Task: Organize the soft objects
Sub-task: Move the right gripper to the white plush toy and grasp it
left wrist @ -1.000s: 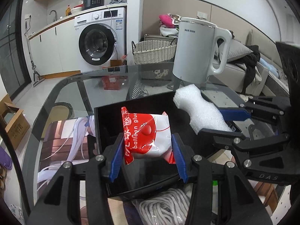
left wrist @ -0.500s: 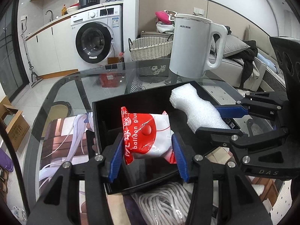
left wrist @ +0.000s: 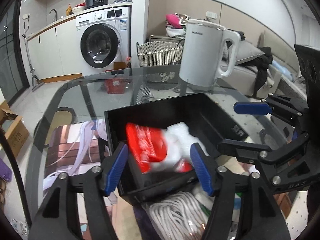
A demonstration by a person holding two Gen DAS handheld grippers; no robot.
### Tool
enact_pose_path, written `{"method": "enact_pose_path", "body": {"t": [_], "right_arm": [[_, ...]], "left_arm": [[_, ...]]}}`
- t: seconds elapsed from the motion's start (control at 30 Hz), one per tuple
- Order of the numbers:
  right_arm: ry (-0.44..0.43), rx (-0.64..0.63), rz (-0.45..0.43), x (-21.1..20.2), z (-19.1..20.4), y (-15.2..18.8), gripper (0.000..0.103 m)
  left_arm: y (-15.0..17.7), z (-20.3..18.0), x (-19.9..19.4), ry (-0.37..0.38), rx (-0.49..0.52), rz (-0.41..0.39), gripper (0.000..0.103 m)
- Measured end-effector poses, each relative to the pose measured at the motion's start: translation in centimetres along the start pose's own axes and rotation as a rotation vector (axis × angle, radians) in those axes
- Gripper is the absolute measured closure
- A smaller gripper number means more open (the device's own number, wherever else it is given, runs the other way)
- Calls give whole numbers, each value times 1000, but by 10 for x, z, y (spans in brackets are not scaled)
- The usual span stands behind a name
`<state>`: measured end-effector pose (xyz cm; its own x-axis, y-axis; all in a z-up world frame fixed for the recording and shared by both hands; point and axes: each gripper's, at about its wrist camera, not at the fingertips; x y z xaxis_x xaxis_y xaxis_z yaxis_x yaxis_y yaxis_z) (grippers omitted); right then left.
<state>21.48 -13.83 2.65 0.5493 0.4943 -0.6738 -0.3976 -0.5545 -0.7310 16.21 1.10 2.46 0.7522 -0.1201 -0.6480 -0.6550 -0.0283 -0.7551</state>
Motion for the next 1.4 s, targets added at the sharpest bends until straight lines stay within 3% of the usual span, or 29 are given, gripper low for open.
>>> {"method": "enact_pose_path", "body": {"t": [0.2, 0.4, 0.7, 1.0, 1.4], "right_arm": [[34, 23, -60, -30, -5, 7, 2], [41, 75, -109, -61, -10, 18, 0], [20, 149, -119, -83, -6, 46, 0], [-30, 195, -88, -81, 0, 70, 0], [-117, 162, -27, -67, 18, 78, 0]], "left_arm": [[3, -4, -20, 3, -20, -47, 1], [11, 4, -42, -10, -80, -93, 0], [33, 9, -67, -45, -86, -111, 0], [53, 1, -74, -116, -23, -110, 0], [68, -4, -60, -53, 5, -19, 0]]}}
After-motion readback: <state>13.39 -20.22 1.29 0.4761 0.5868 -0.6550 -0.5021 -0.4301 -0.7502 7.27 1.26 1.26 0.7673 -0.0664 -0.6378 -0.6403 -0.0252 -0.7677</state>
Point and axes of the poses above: each gripper's, at about its wrist camera, not at the fingertips, and x roughly the way its jaws point, z to its left, y to its underside
